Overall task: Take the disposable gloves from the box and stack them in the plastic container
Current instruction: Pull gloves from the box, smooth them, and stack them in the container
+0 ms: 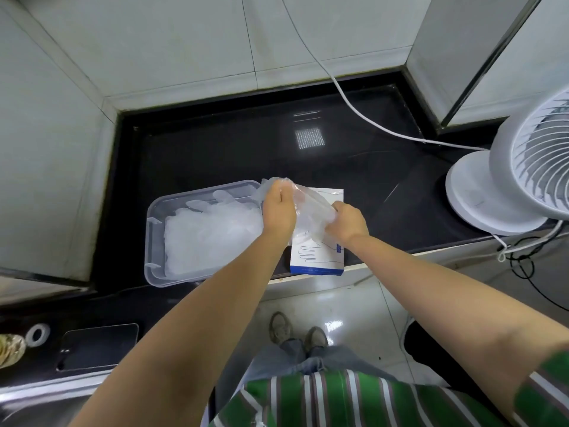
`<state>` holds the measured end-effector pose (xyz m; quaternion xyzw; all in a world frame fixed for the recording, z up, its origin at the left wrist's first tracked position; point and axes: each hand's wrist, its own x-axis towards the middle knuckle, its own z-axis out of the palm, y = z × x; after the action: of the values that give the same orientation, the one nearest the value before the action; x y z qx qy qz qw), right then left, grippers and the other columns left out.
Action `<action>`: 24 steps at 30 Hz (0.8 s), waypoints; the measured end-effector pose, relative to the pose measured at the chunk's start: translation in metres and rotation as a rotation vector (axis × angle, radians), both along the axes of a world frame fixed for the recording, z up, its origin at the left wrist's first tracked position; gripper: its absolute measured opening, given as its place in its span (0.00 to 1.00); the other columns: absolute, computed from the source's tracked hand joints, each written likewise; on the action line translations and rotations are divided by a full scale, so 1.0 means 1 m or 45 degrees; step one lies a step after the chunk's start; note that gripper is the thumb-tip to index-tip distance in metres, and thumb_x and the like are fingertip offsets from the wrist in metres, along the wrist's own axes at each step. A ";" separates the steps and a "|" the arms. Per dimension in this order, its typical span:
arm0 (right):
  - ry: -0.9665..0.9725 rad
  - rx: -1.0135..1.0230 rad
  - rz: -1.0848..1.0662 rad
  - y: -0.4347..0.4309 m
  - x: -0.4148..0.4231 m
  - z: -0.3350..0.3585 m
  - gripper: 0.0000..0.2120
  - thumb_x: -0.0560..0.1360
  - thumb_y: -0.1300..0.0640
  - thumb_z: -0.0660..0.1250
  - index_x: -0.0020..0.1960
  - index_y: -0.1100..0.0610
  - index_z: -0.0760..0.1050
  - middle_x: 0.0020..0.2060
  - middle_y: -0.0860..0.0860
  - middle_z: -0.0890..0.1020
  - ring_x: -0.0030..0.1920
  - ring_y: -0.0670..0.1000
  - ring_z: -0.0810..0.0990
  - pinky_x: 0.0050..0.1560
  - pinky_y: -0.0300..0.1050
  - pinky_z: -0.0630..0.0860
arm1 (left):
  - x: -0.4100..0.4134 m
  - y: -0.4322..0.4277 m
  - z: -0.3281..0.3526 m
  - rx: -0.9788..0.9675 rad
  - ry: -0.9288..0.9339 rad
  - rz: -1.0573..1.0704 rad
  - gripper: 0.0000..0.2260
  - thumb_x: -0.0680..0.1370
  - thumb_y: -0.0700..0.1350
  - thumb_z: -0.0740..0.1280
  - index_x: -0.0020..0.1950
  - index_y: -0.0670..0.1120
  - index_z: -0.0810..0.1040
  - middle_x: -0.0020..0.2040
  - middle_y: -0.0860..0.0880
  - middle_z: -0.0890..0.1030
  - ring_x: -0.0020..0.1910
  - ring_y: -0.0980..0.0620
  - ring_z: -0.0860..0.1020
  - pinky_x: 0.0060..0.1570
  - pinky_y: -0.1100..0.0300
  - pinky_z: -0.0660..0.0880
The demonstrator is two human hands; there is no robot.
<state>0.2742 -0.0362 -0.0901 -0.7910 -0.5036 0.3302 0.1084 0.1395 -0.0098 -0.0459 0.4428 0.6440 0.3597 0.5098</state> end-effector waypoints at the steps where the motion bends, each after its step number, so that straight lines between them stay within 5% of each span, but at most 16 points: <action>1: -0.056 -0.017 0.060 0.000 -0.002 0.000 0.06 0.74 0.64 0.64 0.42 0.55 0.71 0.43 0.54 0.79 0.40 0.56 0.76 0.36 0.44 0.71 | -0.001 0.001 -0.002 -0.022 -0.015 0.001 0.12 0.84 0.46 0.55 0.47 0.43 0.73 0.42 0.45 0.77 0.43 0.48 0.76 0.47 0.55 0.74; 5: -0.177 -0.059 0.204 -0.005 -0.006 -0.003 0.03 0.75 0.60 0.66 0.46 0.58 0.79 0.45 0.55 0.81 0.39 0.56 0.75 0.37 0.44 0.71 | -0.005 -0.001 0.006 -0.183 -0.217 0.148 0.11 0.84 0.49 0.55 0.57 0.46 0.75 0.51 0.44 0.77 0.50 0.48 0.76 0.55 0.52 0.75; 8: -0.216 -0.043 0.203 -0.008 -0.005 -0.002 0.06 0.75 0.63 0.65 0.50 0.62 0.80 0.47 0.57 0.80 0.41 0.57 0.75 0.39 0.45 0.71 | -0.009 0.001 0.011 -0.256 -0.253 0.216 0.18 0.84 0.52 0.55 0.68 0.42 0.71 0.56 0.41 0.78 0.48 0.48 0.78 0.42 0.59 0.77; 13: -0.273 -0.016 0.249 -0.007 -0.017 0.002 0.05 0.79 0.59 0.63 0.48 0.61 0.75 0.48 0.57 0.79 0.44 0.57 0.78 0.41 0.46 0.72 | -0.026 0.004 0.015 -0.296 -0.186 0.209 0.18 0.84 0.50 0.56 0.64 0.37 0.73 0.39 0.47 0.75 0.44 0.46 0.79 0.32 0.63 0.71; 15: -0.312 -0.027 0.288 -0.006 -0.022 0.003 0.04 0.78 0.59 0.64 0.49 0.60 0.75 0.49 0.57 0.79 0.44 0.58 0.78 0.42 0.46 0.72 | -0.035 -0.003 0.024 -0.218 -0.293 0.235 0.21 0.85 0.48 0.54 0.64 0.30 0.69 0.36 0.45 0.72 0.34 0.47 0.74 0.30 0.58 0.70; 17: -0.404 -0.083 0.379 -0.005 -0.027 0.005 0.07 0.77 0.63 0.65 0.55 0.61 0.76 0.53 0.57 0.79 0.50 0.59 0.80 0.43 0.46 0.72 | -0.045 -0.007 0.030 -0.168 -0.330 0.229 0.23 0.85 0.47 0.53 0.64 0.25 0.65 0.33 0.43 0.69 0.28 0.50 0.69 0.33 0.44 0.72; 19: -0.462 -0.057 0.407 -0.004 -0.030 0.006 0.12 0.75 0.66 0.66 0.57 0.60 0.74 0.52 0.56 0.79 0.50 0.58 0.80 0.43 0.46 0.73 | -0.054 -0.006 0.031 -0.179 -0.353 0.241 0.24 0.85 0.47 0.53 0.65 0.24 0.64 0.37 0.40 0.70 0.28 0.50 0.68 0.47 0.30 0.71; 22: -0.398 0.090 0.301 -0.001 -0.034 0.004 0.13 0.73 0.69 0.65 0.56 0.58 0.71 0.47 0.54 0.78 0.43 0.57 0.77 0.42 0.48 0.74 | -0.065 -0.004 0.029 -0.201 -0.414 0.291 0.24 0.85 0.48 0.53 0.68 0.26 0.64 0.43 0.34 0.71 0.30 0.48 0.70 0.58 0.29 0.66; 24: -0.347 0.105 0.327 -0.002 -0.038 0.002 0.09 0.74 0.69 0.63 0.51 0.58 0.74 0.48 0.55 0.79 0.44 0.56 0.77 0.44 0.48 0.76 | -0.071 -0.004 0.028 -0.234 -0.402 0.306 0.24 0.85 0.49 0.53 0.68 0.28 0.64 0.50 0.24 0.72 0.34 0.32 0.73 0.57 0.30 0.68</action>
<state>0.2364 -0.0383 -0.0877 -0.7526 -0.6234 0.2102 0.0284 0.0688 -0.0140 -0.0174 0.2528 0.6343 0.4225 0.5961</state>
